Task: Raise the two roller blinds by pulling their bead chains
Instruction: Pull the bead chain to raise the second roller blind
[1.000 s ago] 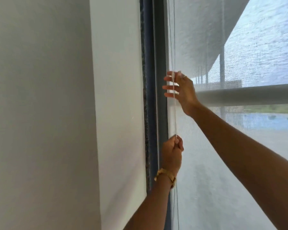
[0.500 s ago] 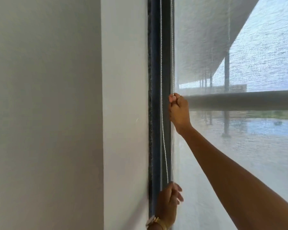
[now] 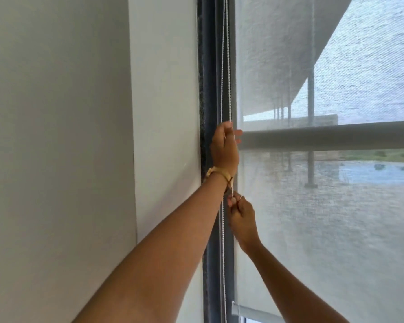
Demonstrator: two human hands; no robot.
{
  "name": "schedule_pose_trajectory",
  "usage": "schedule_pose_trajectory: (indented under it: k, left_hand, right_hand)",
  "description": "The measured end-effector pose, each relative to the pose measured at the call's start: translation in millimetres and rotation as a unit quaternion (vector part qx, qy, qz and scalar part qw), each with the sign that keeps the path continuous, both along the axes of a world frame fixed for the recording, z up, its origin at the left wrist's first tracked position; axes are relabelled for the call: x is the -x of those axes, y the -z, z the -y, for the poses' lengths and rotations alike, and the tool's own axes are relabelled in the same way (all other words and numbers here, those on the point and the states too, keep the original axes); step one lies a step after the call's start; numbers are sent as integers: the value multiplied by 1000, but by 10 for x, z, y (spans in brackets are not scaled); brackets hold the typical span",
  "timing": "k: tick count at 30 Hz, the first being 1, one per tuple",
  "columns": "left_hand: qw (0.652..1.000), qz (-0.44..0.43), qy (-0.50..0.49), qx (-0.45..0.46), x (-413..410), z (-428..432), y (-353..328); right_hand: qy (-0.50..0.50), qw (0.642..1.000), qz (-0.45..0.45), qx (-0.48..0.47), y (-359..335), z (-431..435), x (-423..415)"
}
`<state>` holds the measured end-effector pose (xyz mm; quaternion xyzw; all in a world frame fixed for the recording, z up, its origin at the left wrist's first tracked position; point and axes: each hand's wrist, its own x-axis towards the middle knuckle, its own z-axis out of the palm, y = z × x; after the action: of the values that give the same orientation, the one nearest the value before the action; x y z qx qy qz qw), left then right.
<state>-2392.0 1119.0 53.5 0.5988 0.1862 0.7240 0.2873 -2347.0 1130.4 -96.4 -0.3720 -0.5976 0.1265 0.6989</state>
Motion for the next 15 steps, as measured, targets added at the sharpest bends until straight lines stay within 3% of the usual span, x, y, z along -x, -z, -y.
schedule_pose_trajectory:
  k: [4,7,13,15]
  left_hand:
    - [999,45,14,20,-109,25,-299]
    - [1000,29,4,13,-142,68,-311]
    - [999,10,-34,-40,-30,172,-144]
    - [999,-1,-36,-22,-18,221,45]
  right_hand:
    - [-42,998,-28,39,366,73,-10]
    - [-53,997,-26,51,401,134,-88]
    - [-149,974,14,172,35,276,-316]
    - [-157,975,-1,159,-263,343,-366]
